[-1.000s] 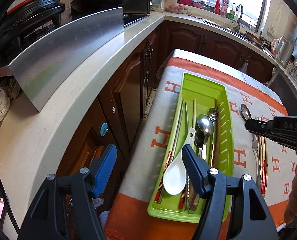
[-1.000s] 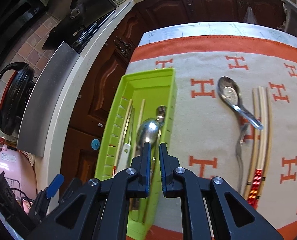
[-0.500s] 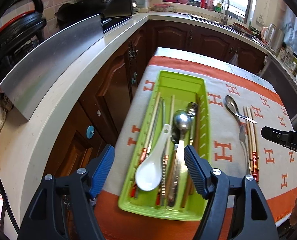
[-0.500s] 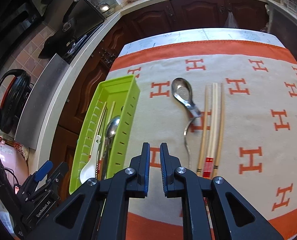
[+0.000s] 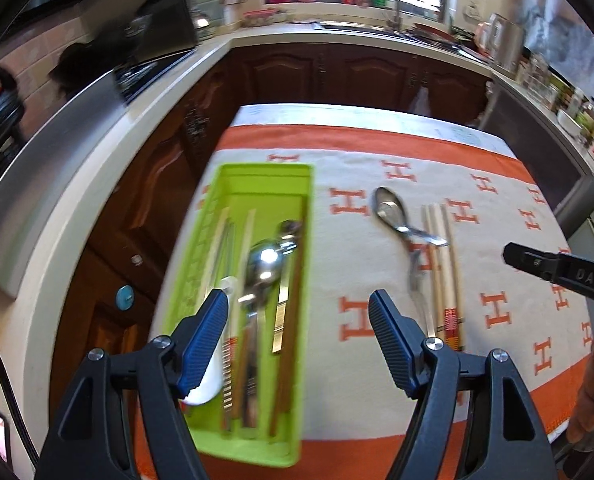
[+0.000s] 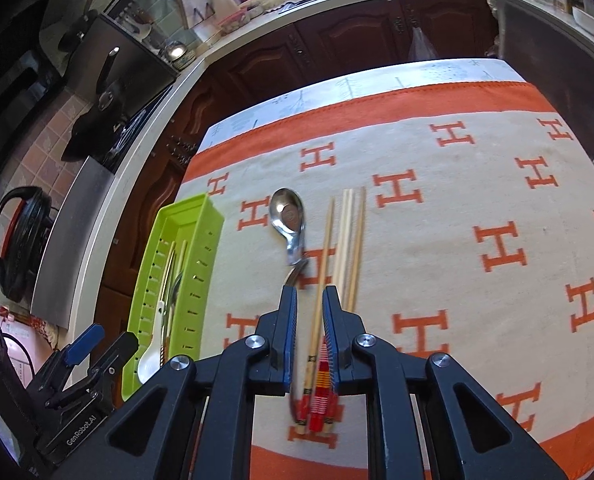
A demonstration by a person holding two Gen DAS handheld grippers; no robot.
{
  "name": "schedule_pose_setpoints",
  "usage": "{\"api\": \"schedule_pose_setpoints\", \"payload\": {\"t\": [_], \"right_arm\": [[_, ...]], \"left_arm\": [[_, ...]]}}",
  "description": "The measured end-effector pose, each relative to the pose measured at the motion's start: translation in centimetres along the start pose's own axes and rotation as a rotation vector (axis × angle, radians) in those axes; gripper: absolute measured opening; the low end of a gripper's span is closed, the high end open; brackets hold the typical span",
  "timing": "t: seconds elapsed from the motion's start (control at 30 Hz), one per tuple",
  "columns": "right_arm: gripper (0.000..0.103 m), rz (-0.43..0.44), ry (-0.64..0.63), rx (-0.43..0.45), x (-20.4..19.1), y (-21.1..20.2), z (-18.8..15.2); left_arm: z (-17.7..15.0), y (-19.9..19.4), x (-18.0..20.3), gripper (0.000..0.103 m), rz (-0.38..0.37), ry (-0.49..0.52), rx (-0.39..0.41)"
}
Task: Organize utensils
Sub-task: 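Move both tools back to the pile, the left toward a metal spoon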
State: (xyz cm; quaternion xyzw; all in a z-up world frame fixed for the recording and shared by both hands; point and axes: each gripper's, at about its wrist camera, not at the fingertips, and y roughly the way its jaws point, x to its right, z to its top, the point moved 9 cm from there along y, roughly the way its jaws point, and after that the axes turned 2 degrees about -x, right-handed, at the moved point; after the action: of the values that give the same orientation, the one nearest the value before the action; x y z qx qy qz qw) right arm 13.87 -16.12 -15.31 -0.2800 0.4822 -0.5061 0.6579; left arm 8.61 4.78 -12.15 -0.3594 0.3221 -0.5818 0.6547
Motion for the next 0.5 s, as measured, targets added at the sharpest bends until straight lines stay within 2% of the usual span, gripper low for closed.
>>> {"api": "schedule_pose_setpoints", "payload": {"t": [0.1, 0.23, 0.5], "right_arm": [[0.013, 0.003, 0.024, 0.004, 1.7, 0.0, 0.6], [0.013, 0.007, 0.046, 0.005, 3.1, 0.6, 1.4], [0.013, 0.015, 0.088, -0.008, 5.8, 2.2, 2.0]], "left_arm": [[1.2, 0.9, 2.4, 0.071, -0.055, 0.014, -0.010], [2.8, 2.8, 4.6, 0.071, -0.135, -0.017, -0.035], [5.9, 9.4, 6.2, 0.071, -0.303, -0.218, -0.146]]}}
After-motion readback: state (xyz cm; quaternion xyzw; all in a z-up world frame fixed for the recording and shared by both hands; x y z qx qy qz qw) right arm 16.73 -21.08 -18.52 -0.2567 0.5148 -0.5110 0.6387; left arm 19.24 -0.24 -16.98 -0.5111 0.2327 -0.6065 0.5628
